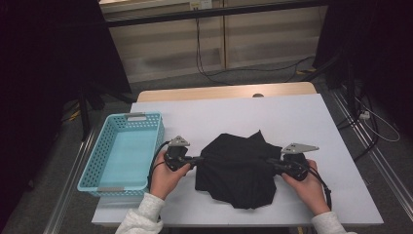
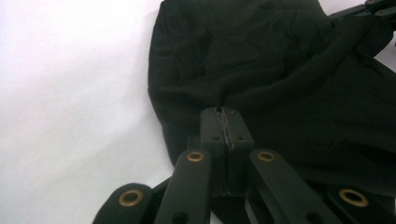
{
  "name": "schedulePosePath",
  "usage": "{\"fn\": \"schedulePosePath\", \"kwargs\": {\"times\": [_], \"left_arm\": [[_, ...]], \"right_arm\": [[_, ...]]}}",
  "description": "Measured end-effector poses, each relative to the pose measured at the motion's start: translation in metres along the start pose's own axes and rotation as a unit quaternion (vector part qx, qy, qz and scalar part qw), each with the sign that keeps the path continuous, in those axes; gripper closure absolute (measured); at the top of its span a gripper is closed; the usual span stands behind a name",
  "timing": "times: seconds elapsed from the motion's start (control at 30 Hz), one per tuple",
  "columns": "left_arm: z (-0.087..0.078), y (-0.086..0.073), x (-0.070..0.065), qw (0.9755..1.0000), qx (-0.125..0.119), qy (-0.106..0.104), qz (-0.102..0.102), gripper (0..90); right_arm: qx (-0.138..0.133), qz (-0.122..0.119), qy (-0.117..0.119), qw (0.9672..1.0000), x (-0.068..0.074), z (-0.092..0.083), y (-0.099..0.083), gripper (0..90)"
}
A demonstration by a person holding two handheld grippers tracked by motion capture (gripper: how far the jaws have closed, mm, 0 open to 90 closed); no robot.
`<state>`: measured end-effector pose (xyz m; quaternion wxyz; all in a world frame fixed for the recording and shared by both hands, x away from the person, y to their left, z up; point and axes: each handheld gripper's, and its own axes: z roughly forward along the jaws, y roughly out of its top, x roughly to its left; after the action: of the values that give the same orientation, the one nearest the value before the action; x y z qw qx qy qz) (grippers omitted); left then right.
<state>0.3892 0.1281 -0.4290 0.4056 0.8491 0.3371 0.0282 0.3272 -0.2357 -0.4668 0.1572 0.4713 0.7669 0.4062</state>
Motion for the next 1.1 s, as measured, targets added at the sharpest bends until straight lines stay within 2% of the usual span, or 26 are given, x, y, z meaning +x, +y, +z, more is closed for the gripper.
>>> {"fn": "schedulePosePath", "kwargs": {"times": [0.03,0.1,0.13,0.17,0.2,0.23,0.4,0.43,0.47,0.5,0.53,0.57,0.6,0.67,0.7,0.73,0.77,0.8,0.83,0.87,0.9,1.0,1.07,1.1], "left_arm": [[0.001,0.002,-0.001,1.0000,0.001,-0.001,0.000,89.5],[0.001,0.003,-0.001,1.0000,0.000,-0.001,0.000,89.4],[0.001,0.003,-0.002,1.0000,-0.001,-0.005,-0.006,89.4],[0.001,0.004,-0.002,1.0000,0.000,-0.006,-0.003,89.4],[0.002,0.004,-0.003,1.0000,0.000,-0.005,-0.003,89.4],[0.002,0.004,-0.003,1.0000,-0.001,-0.005,-0.004,89.0],[0.004,0.005,-0.005,0.9999,-0.002,-0.010,-0.004,87.2],[0.005,0.005,-0.006,1.0000,-0.002,-0.009,-0.002,86.4],[0.005,0.005,-0.006,1.0000,-0.002,-0.008,-0.002,86.4],[0.005,0.006,-0.006,0.9999,-0.005,-0.010,-0.004,82.9],[0.005,0.006,-0.006,0.9999,-0.007,-0.010,-0.003,82.9],[0.004,0.007,-0.007,0.9999,-0.008,-0.008,-0.003,77.9],[0.004,0.008,-0.006,0.9999,-0.010,-0.007,-0.002,77.9],[0.004,0.010,-0.007,0.9999,-0.012,-0.004,0.003,71.5],[0.005,0.012,-0.008,0.9999,-0.012,0.001,0.006,63.0],[0.005,0.012,-0.008,0.9999,-0.012,0.001,0.006,60.8],[0.007,0.014,-0.011,0.9998,-0.018,-0.003,0.006,56.5],[0.007,0.014,-0.011,0.9998,-0.018,-0.003,0.006,52.1],[0.010,0.017,-0.014,0.9998,-0.020,0.002,0.006,48.5],[0.010,0.017,-0.014,0.9998,-0.020,0.002,0.006,45.0],[0.011,0.018,-0.016,0.9997,-0.023,0.004,0.008,41.2],[0.016,0.024,-0.021,0.9995,-0.025,0.008,0.019,34.3],[0.016,0.026,-0.023,0.9994,-0.026,0.006,0.020,32.6],[0.017,0.027,-0.024,0.9994,-0.031,0.004,0.018,29.5]], "right_arm": [[-0.008,-0.006,0.013,0.9999,0.006,0.002,0.002,90.0],[-0.011,-0.014,0.017,0.9997,0.010,0.002,0.004,90.0],[-0.010,-0.020,0.029,0.9993,0.014,0.003,0.005,90.0],[-0.007,-0.033,0.050,0.9982,0.021,0.005,0.006,90.0],[-0.007,-0.033,0.050,0.9982,0.021,0.005,0.006,90.0],[-0.010,-0.035,0.061,0.9975,0.026,0.006,0.007,90.0],[-0.015,-0.038,0.071,0.9966,0.034,0.008,0.008,90.0],[-0.016,-0.047,0.074,0.9960,0.040,0.010,0.009,90.0],[-0.016,-0.047,0.074,0.9960,0.040,0.010,0.009,90.0],[-0.018,-0.061,0.075,0.9952,0.048,0.012,0.011,90.0],[-0.018,-0.061,0.075,0.9952,0.048,0.012,0.011,90.0],[-0.018,-0.074,0.076,0.9942,0.057,0.015,0.012,90.0],[-0.018,-0.074,0.076,0.9942,0.057,0.015,0.012,90.0],[-0.015,-0.081,0.086,0.9929,0.066,0.020,0.012,88.3],[-0.011,-0.088,0.094,0.9916,0.072,0.024,0.010,84.7],[-0.011,-0.088,0.094,0.9916,0.072,0.024,0.010,84.7],[-0.014,-0.097,0.089,0.9912,0.074,0.024,0.011,75.9],[-0.014,-0.097,0.089,0.9912,0.074,0.024,0.011,75.9],[-0.021,-0.090,0.076,0.9929,0.070,0.018,0.013,65.7],[-0.021,-0.090,0.076,0.9929,0.070,0.018,0.013,65.7],[-0.030,-0.082,0.055,0.9947,0.063,0.010,0.016,56.2],[-0.048,-0.065,0.031,0.9963,0.049,-0.004,0.018,47.9],[-0.054,-0.058,0.022,0.9966,0.044,-0.009,0.018,44.6],[-0.064,-0.041,0.004,0.9971,0.035,-0.017,0.018,41.1]]}}
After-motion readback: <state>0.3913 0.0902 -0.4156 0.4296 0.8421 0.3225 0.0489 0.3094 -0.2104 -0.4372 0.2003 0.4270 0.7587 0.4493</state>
